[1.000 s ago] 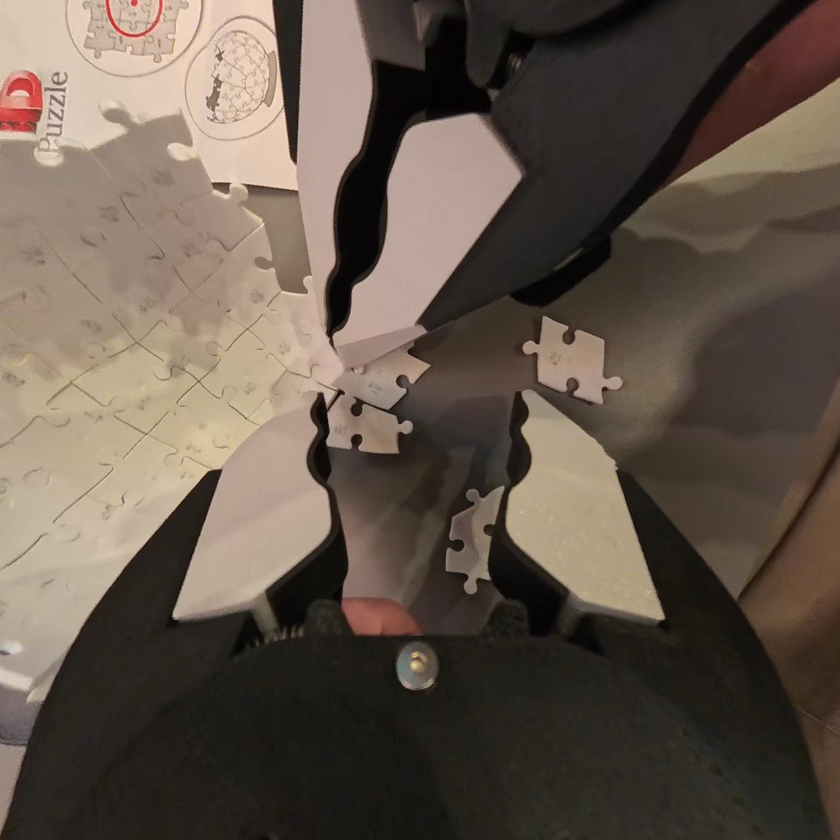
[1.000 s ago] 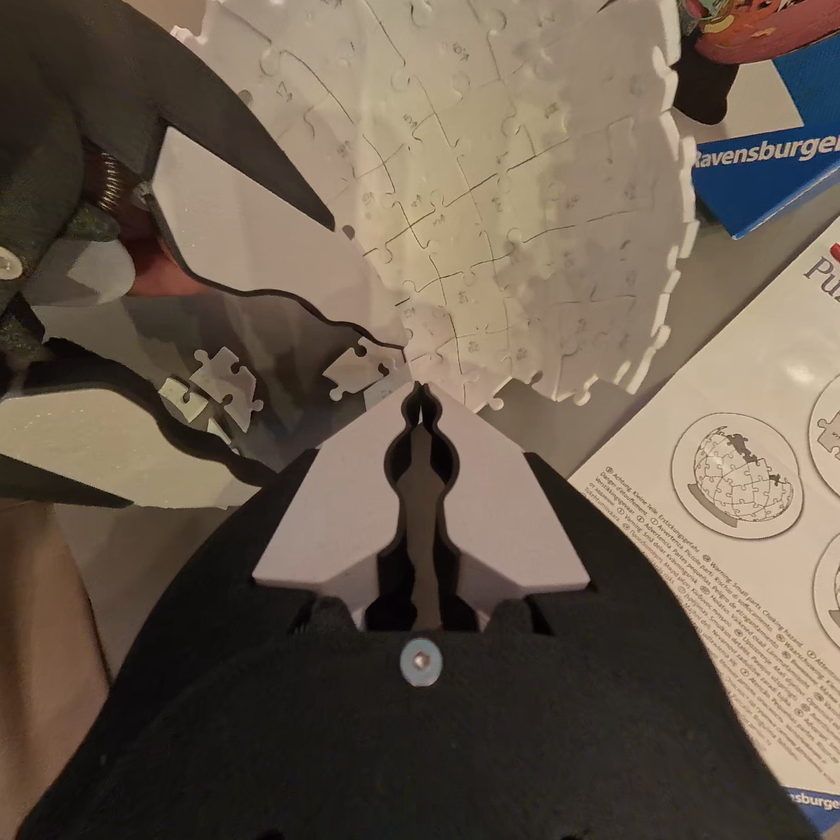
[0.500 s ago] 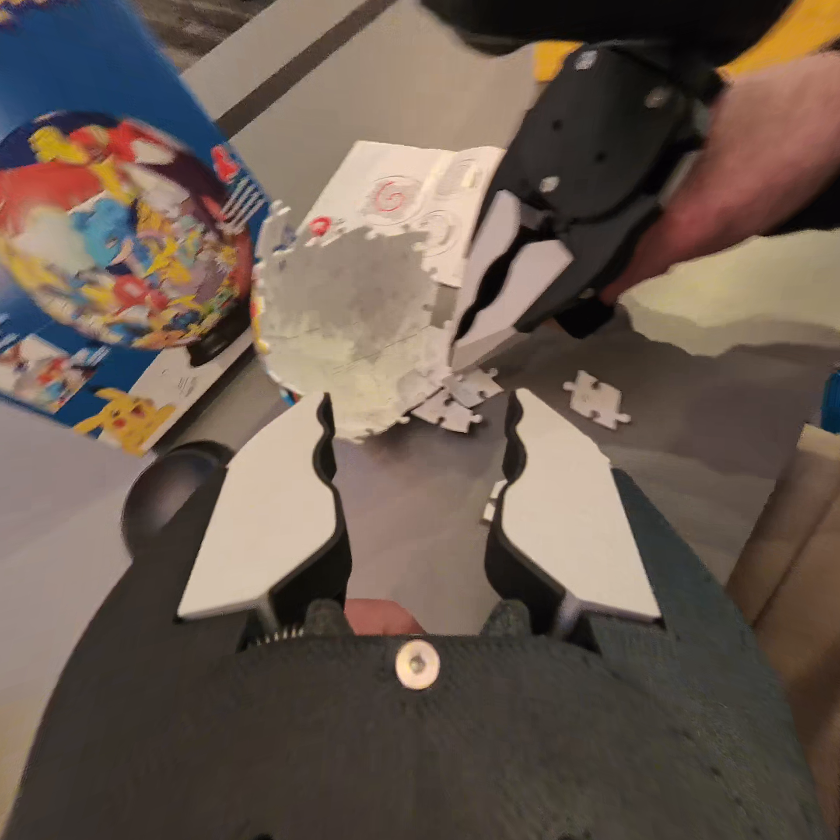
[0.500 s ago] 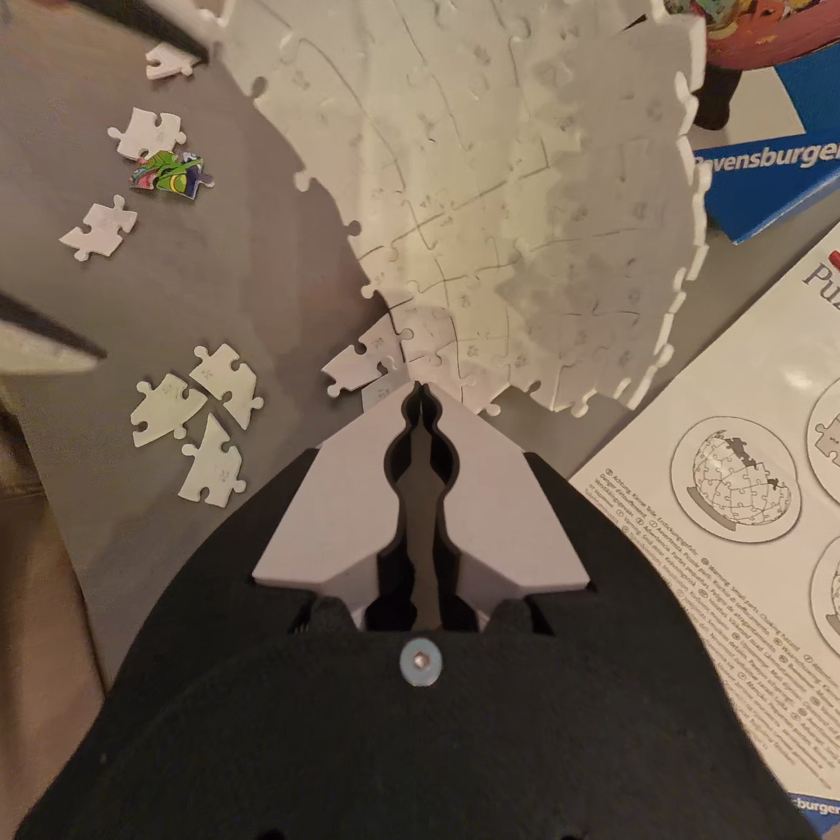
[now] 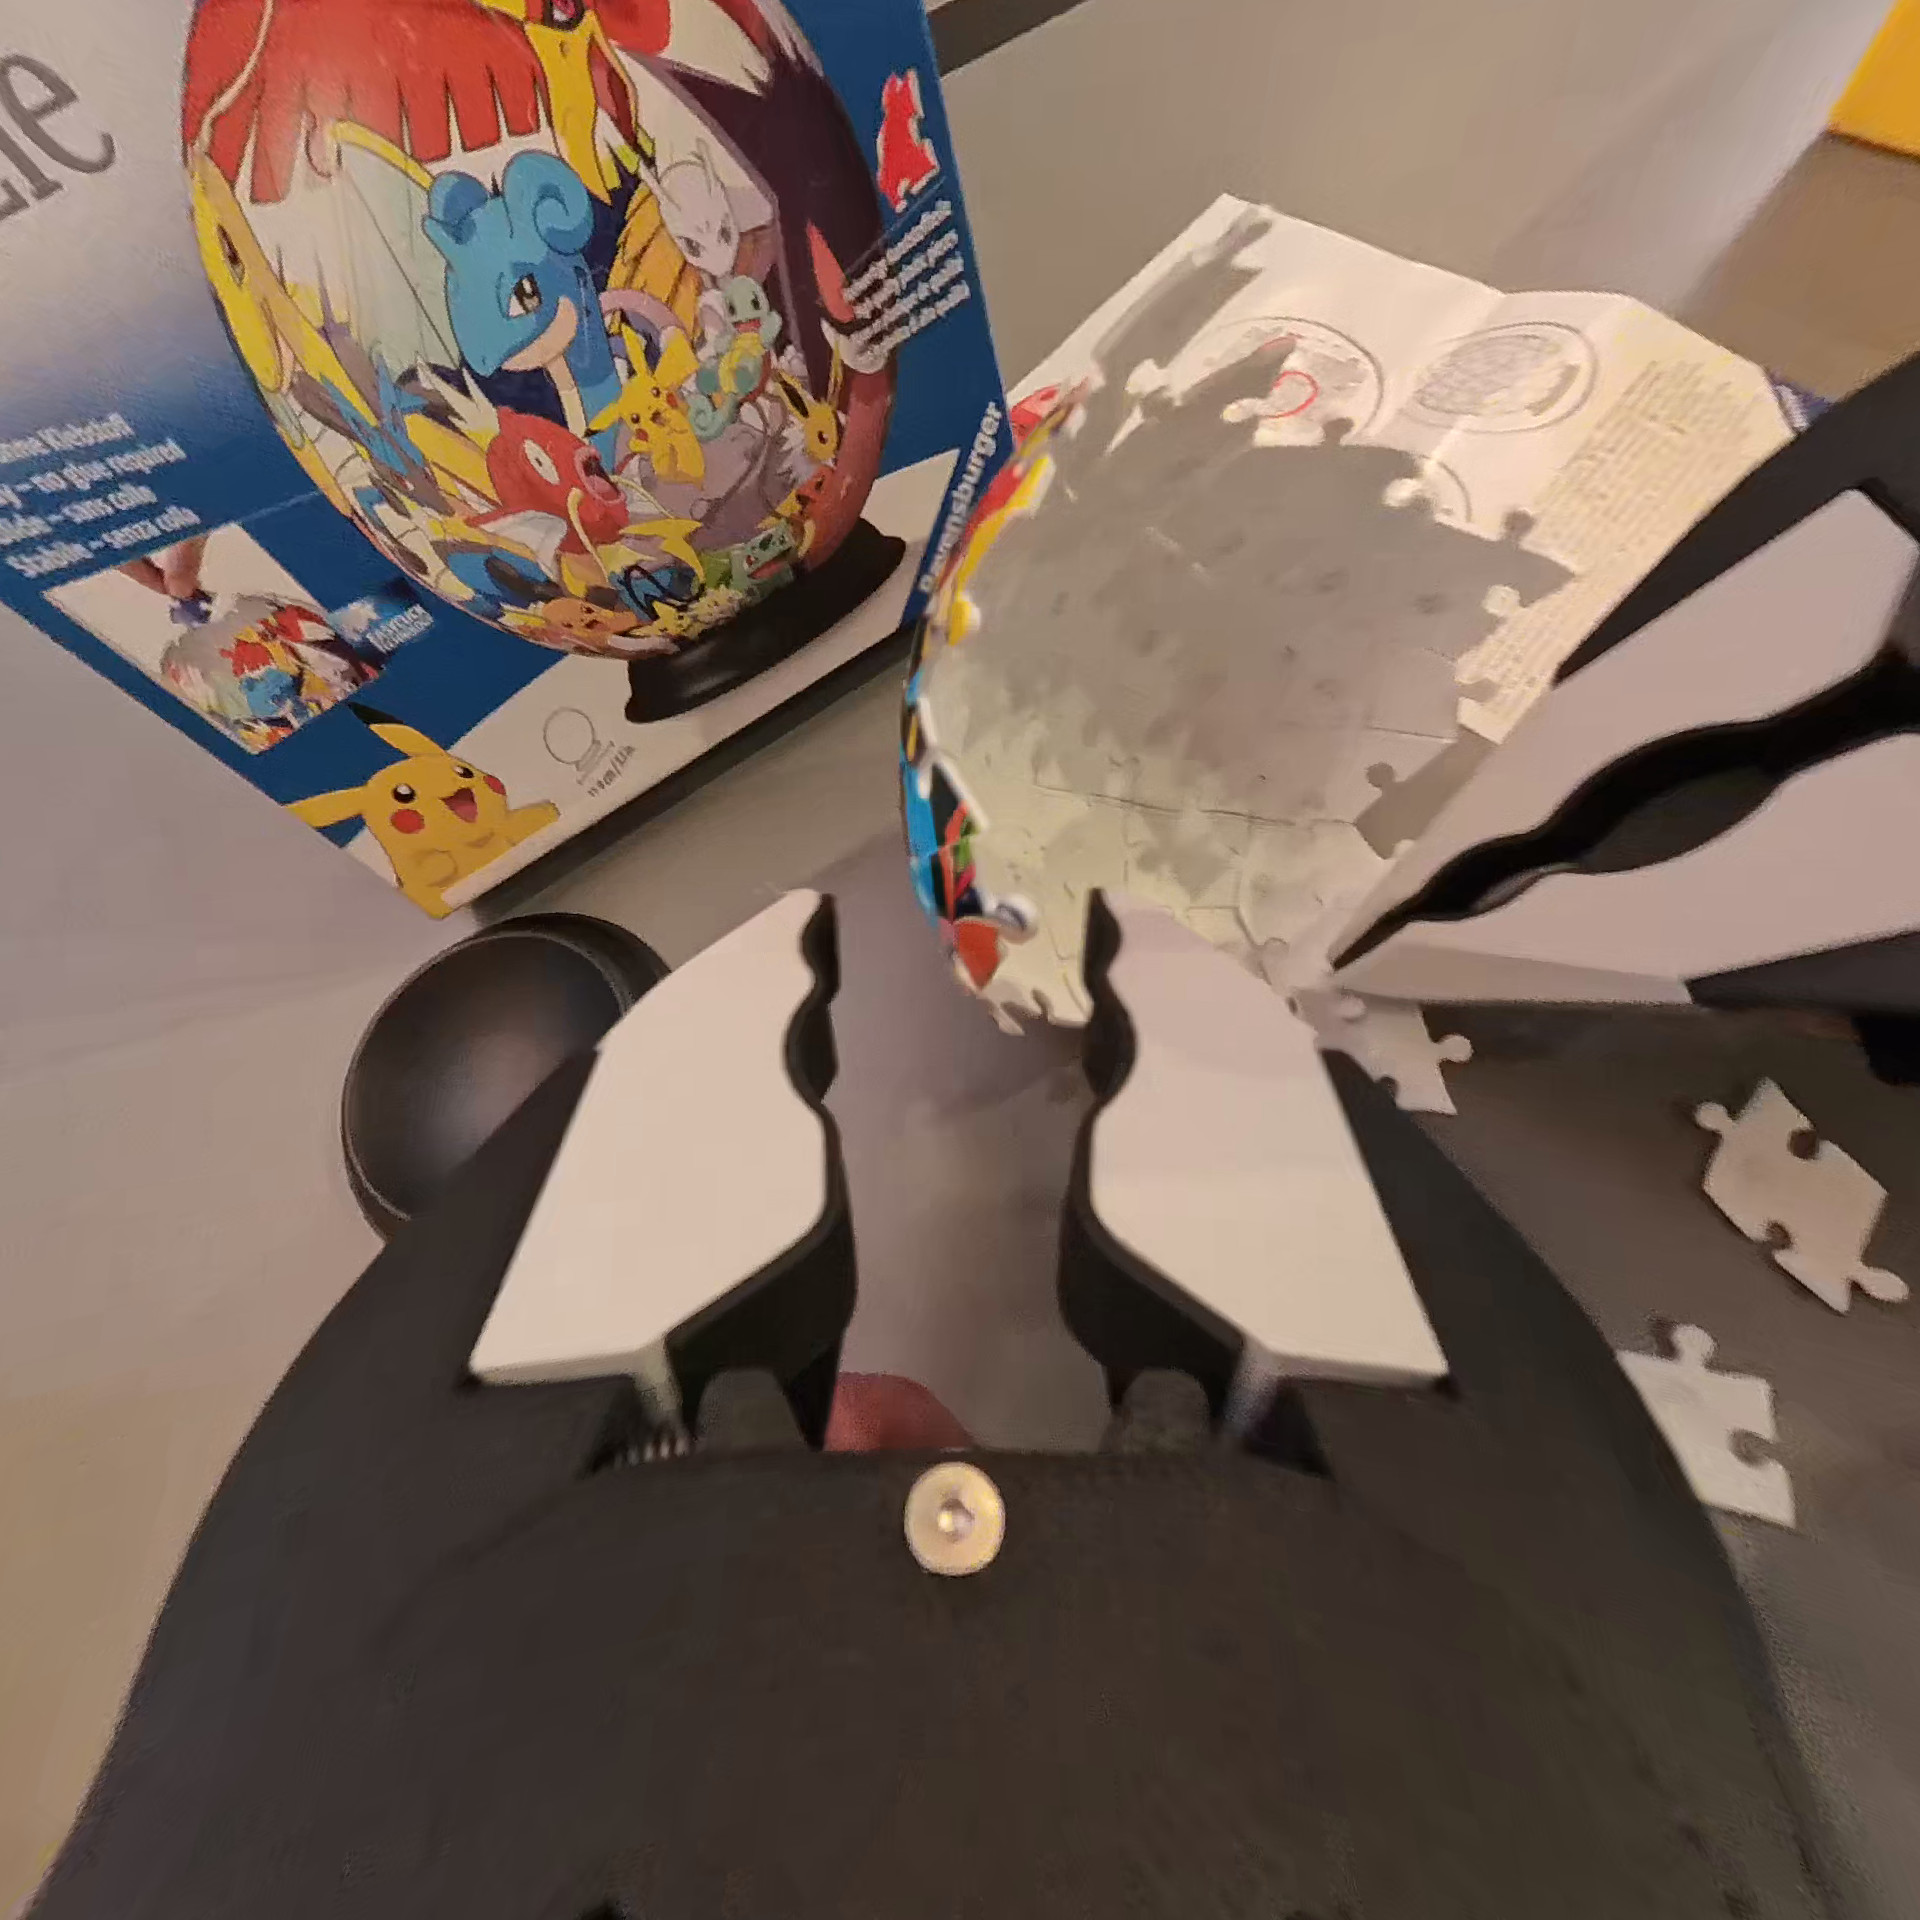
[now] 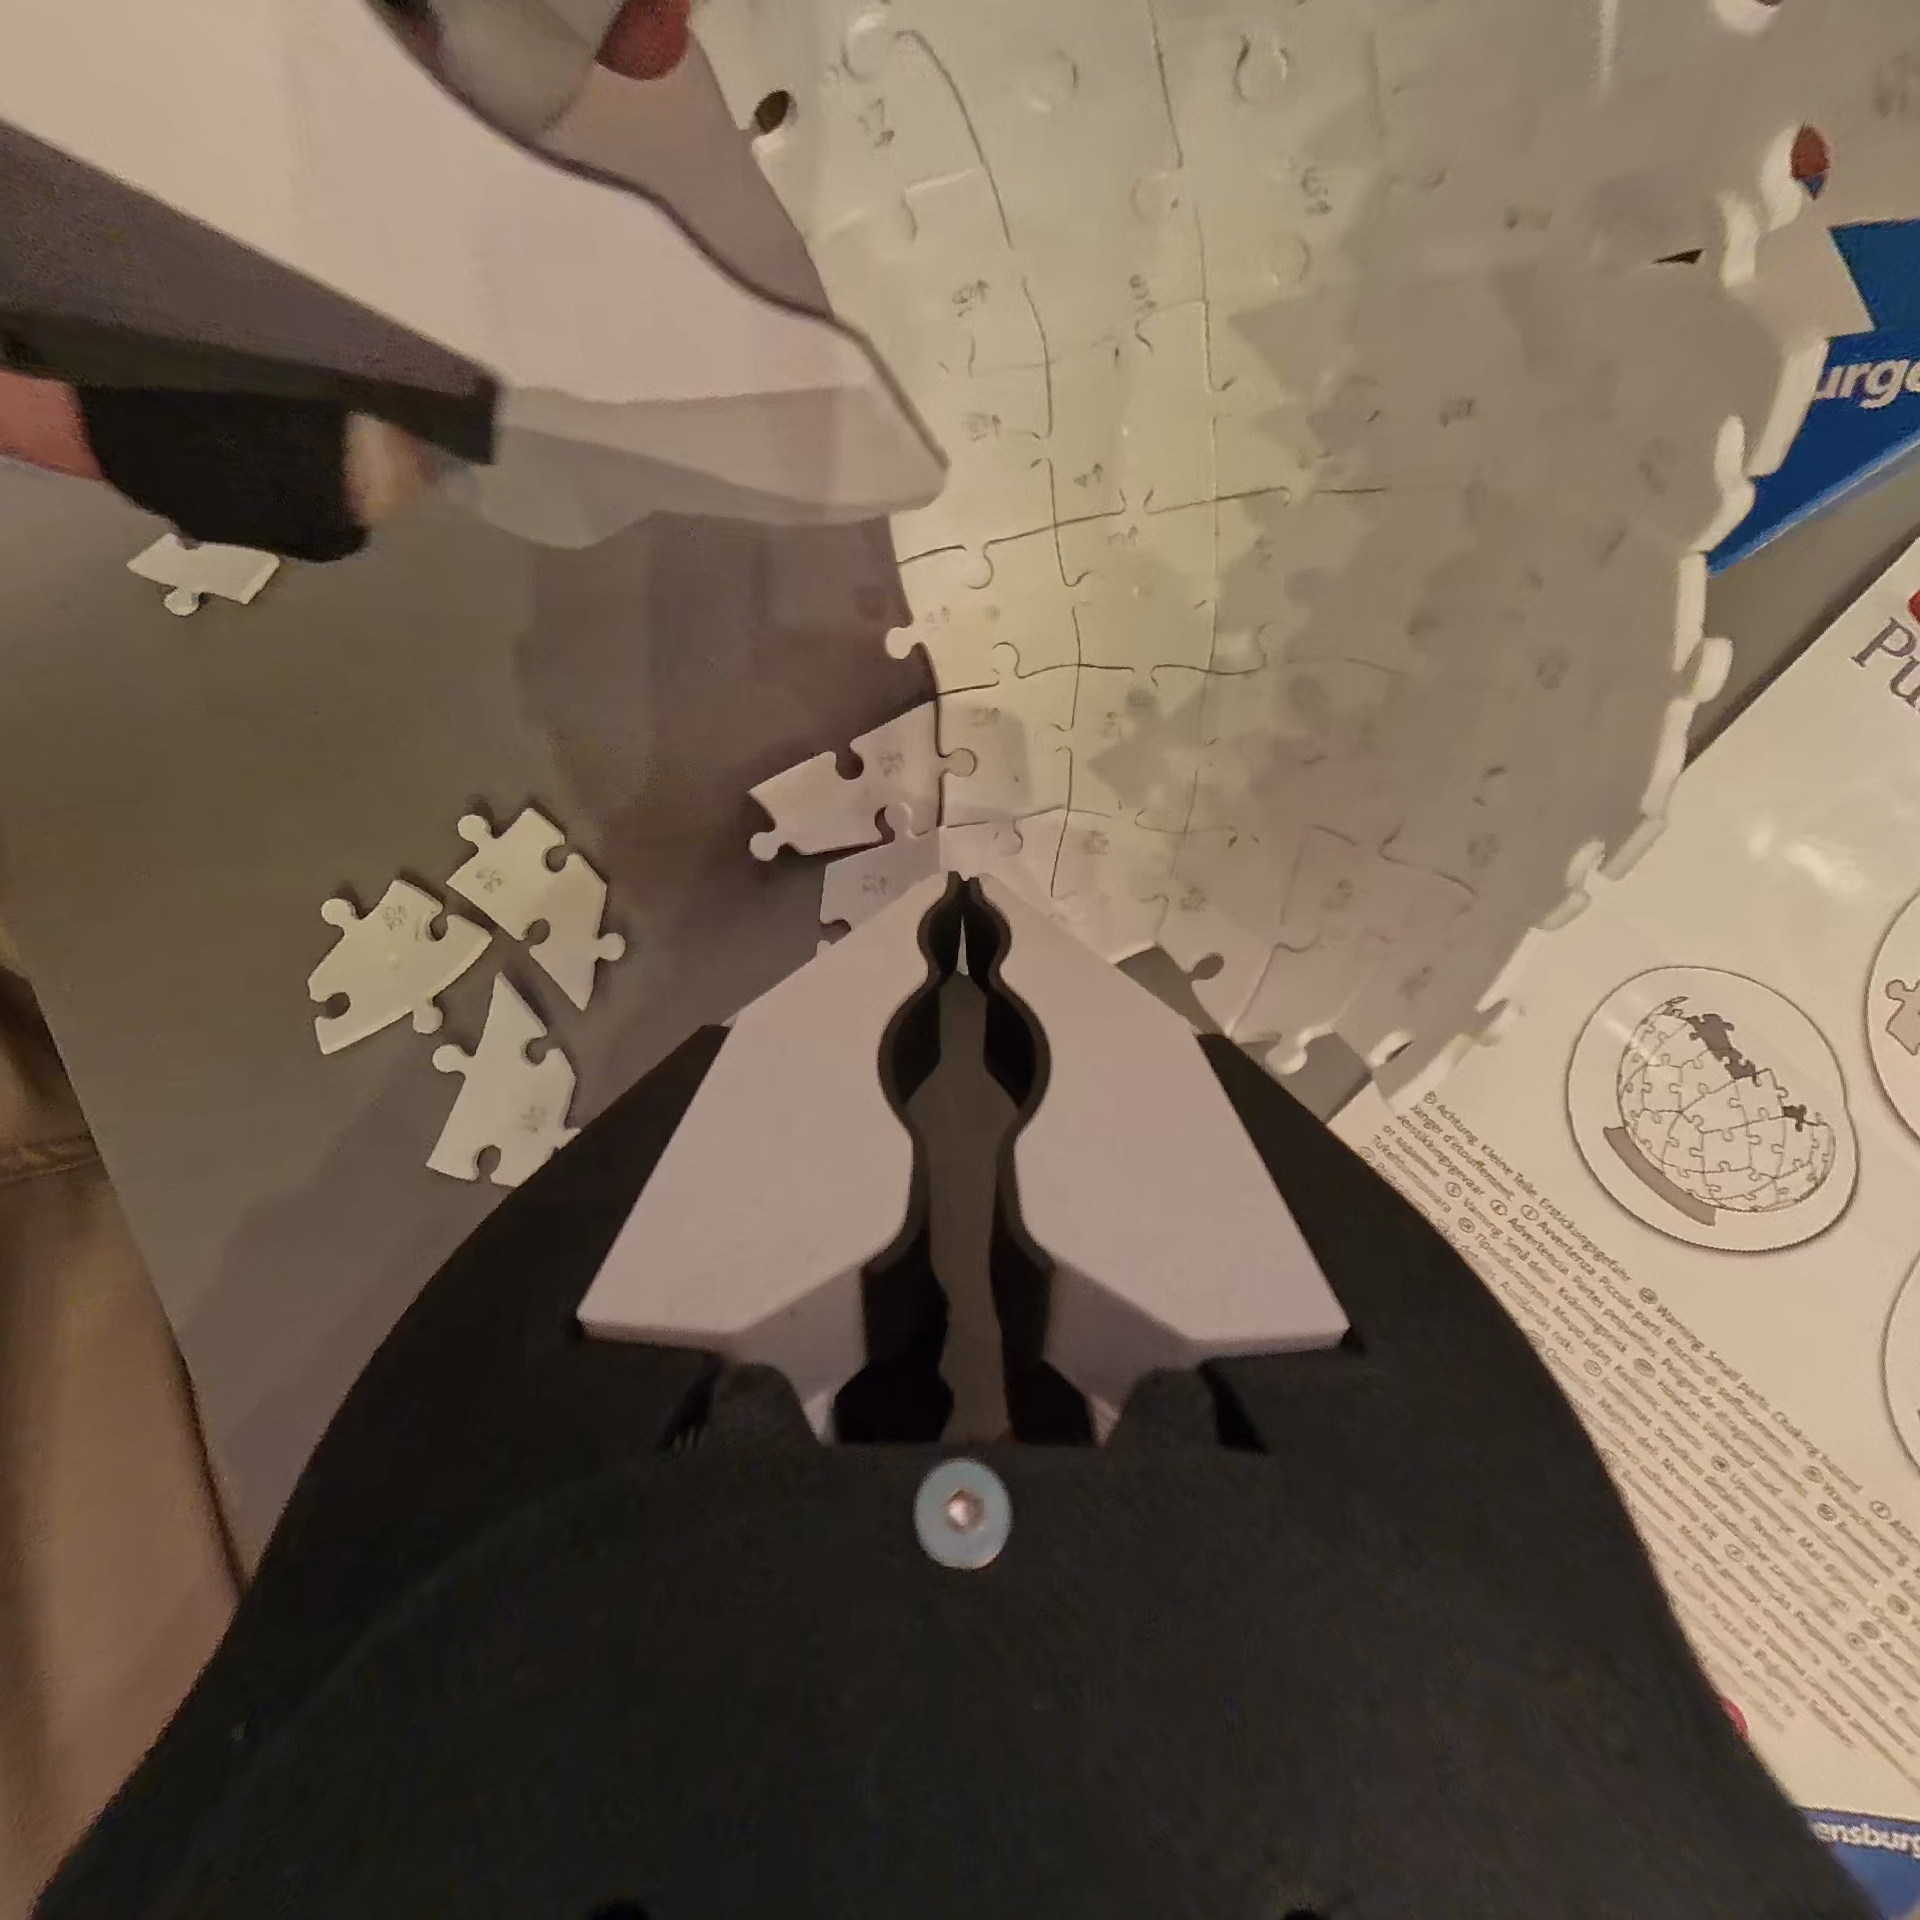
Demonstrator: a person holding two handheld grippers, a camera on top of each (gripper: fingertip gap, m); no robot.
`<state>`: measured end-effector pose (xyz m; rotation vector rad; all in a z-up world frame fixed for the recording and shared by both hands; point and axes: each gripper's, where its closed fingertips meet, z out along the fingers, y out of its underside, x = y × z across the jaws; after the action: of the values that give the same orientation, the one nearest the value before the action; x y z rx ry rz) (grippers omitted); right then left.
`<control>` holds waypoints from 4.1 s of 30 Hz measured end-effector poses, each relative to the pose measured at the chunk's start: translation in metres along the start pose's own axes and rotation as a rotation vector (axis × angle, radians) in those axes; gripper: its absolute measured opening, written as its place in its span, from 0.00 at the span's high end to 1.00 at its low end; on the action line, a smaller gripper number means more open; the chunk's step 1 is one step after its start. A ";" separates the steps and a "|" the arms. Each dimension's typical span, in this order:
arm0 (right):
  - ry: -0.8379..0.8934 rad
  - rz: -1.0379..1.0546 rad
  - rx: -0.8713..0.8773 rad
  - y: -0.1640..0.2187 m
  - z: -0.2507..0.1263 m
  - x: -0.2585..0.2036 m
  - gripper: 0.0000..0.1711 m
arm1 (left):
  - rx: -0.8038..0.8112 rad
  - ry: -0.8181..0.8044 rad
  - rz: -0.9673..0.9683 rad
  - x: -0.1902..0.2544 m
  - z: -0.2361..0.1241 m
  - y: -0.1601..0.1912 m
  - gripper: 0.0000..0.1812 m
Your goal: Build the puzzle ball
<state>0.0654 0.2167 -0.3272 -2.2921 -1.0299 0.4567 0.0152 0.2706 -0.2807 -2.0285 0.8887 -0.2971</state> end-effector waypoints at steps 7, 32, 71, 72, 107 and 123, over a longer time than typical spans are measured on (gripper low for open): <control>0.031 -0.005 0.009 -0.002 0.001 -0.001 1.00 | 0.000 -0.087 0.046 -0.006 0.011 -0.002 0.96; 0.093 -0.111 -0.018 0.005 -0.002 -0.008 1.00 | 0.234 -0.198 0.122 0.008 0.000 -0.027 0.98; 0.177 -0.121 -0.022 0.008 0.002 -0.010 1.00 | 0.375 -0.143 0.071 0.020 -0.018 -0.025 0.99; 0.183 -0.123 -0.023 0.008 0.001 -0.009 1.00 | 0.375 -0.144 0.068 0.019 -0.018 -0.025 0.99; 0.161 -0.141 0.005 0.004 0.005 -0.007 1.00 | 0.008 0.076 -0.125 0.035 -0.013 0.032 0.78; 0.156 -0.145 0.014 0.003 0.005 -0.006 1.00 | -0.067 0.117 -0.164 0.026 0.012 0.033 0.91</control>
<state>0.0605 0.2124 -0.3326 -2.1835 -1.1014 0.2218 0.0239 0.2482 -0.3175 -2.1693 0.8137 -0.4873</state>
